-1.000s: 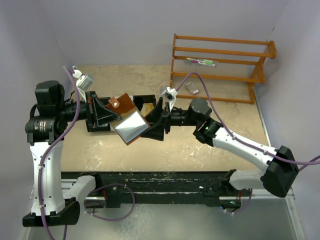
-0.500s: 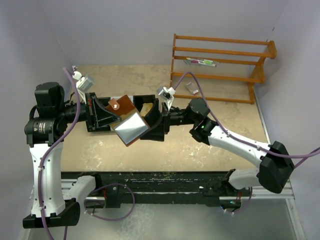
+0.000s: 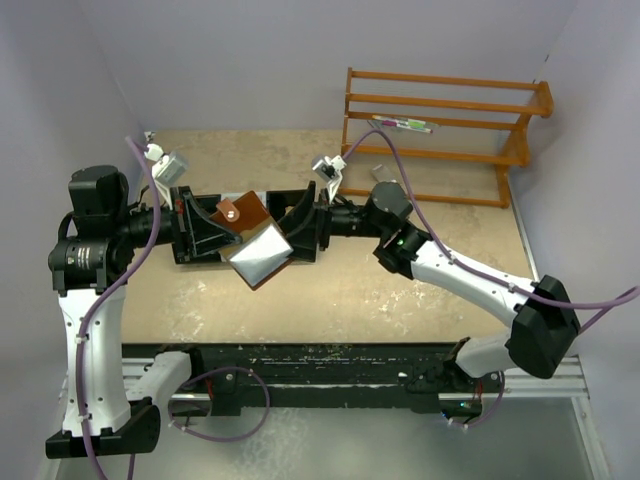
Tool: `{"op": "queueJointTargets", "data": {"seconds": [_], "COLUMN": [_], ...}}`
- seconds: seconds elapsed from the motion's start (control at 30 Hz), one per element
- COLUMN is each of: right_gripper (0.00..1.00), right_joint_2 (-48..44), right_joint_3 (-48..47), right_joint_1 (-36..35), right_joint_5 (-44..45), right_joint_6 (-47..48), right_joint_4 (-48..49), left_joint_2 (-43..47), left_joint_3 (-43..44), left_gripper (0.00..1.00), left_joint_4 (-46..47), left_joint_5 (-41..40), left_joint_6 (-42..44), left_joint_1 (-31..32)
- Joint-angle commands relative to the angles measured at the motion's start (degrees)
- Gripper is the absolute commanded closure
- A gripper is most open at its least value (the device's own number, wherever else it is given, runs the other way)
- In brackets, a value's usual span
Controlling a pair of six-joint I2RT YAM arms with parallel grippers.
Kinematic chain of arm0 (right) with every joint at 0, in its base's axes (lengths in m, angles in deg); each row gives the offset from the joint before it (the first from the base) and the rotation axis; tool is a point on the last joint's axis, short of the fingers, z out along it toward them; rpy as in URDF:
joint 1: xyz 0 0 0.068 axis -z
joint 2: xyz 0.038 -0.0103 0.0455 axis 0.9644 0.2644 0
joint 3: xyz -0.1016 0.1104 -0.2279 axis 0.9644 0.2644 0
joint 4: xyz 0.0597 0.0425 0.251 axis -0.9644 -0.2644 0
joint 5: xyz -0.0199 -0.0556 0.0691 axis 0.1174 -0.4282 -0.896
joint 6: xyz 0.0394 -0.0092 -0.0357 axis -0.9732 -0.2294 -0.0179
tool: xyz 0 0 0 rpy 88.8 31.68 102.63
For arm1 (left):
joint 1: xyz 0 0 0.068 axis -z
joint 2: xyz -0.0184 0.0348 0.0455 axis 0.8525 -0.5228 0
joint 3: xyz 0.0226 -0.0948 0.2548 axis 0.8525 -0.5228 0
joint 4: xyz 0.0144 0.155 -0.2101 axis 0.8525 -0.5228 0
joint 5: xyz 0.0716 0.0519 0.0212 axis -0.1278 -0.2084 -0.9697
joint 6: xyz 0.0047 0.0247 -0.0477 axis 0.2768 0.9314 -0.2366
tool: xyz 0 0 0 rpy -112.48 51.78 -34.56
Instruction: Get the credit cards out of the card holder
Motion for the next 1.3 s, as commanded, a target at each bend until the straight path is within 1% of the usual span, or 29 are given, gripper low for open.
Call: {"op": "queueJointTargets", "data": {"seconds": [0.0, 0.03, 0.1, 0.23, 0.3, 0.4, 0.5, 0.57, 0.67, 0.7, 0.73, 0.8, 0.87, 0.9, 0.97, 1.07, 1.13, 1.27], "right_gripper": [0.18, 0.18, 0.18, 0.2, 0.24, 0.34, 0.47, 0.58, 0.86, 0.94, 1.0, 1.0, 1.0, 1.0, 1.0, 1.0, 1.0, 1.0], "right_joint_2": [-0.65, -0.66, -0.31, 0.94, 2.06, 3.33, 4.02, 4.4, 4.7, 4.62, 4.54, 4.29, 3.9, 3.64, 3.13, 2.58, 3.04, 3.94], "right_joint_3": [-3.02, -3.65, -5.53, -7.21, -8.64, -9.67, -9.67, -9.36, -8.51, -8.31, -8.25, -8.1, -8.07, -8.11, -8.41, -10.75, -13.53, -18.58], "right_joint_1": [0.16, 0.16, -0.46, -2.41, -3.22, -3.66, -3.84, -3.84, -3.88, -3.87, -3.88, -3.88, -3.88, -3.86, -3.88, -3.9, -4.45, -7.71], "right_joint_5": [3.9, 5.06, 4.49, 1.78, 0.46, -1.07, -1.24, -1.27, -1.69, -1.63, -1.67, -2.04, -2.99, -3.09, -2.4, 2.04, 4.08, 9.3], "right_joint_6": [0.33, 0.83, 1.94, -1.41, -3.01, -5.33, -6.87, -7.82, -9.63, -9.9, -9.97, -10.09, -10.71, -11.08, -9.77, -4.28, -1.42, 2.28], "right_joint_4": [-0.07, -0.03, -0.04, 6.9, 8.72, 10.76, 11.27, 11.84, 13.61, 13.63, 13.45, 12.03, 10.54, 9.73, 6.52, -3.67, -10.47, -17.82], "left_joint_2": [0.47, 0.53, 0.47, 0.48, 0.49, 0.43, 0.41, 0.41, 0.36, 0.28, 0.22, -0.15, -0.67, -1.04, -1.49, -1.23, 0.7, 7.48], "left_joint_3": [1.45, 1.29, 0.99, 0.45, 0.32, 0.19, 0.18, 0.14, 0.13, 0.21, 0.54, 2.3, 5.7, 7.62, 11.58, 15.24, 13.71, 5.34], "left_gripper": [1.0, 1.0, 1.0, 1.0, 1.0, 1.0, 1.0, 1.0, 1.0, 0.94, 0.81, 0.54, 0.36, 0.31, 0.24, 0.19, 0.15, 0.15], "left_joint_4": [0.36, 0.32, 0.32, 0.25, 0.16, 0.11, -0.07, -0.19, -0.11, -0.08, -0.11, -1.28, -3.73, -5.17, -7.64, -10.07, -10.26, -4.97], "left_joint_5": [1.58, 1.58, 1.82, 2.81, 3.34, 3.97, 4.4, 4.55, 4.53, 4.42, 4.32, 3.61, 1.31, -0.13, -2.47, -4.71, -6.04, -12.8], "left_joint_6": [1.19, 1.29, 1.38, 1.39, 1.39, 1.39, 1.61, 1.73, 1.83, 1.85, 1.86, 3.02, 5.72, 7.53, 11.01, 15.79, 20.5, 24.77], "left_joint_1": [-0.3, -0.3, -0.34, -0.34, -0.3, -0.3, -0.3, -0.34, -0.3, -0.25, -0.28, -0.3, -0.24, -0.29, -0.3, -0.29, -0.3, -0.3]}}
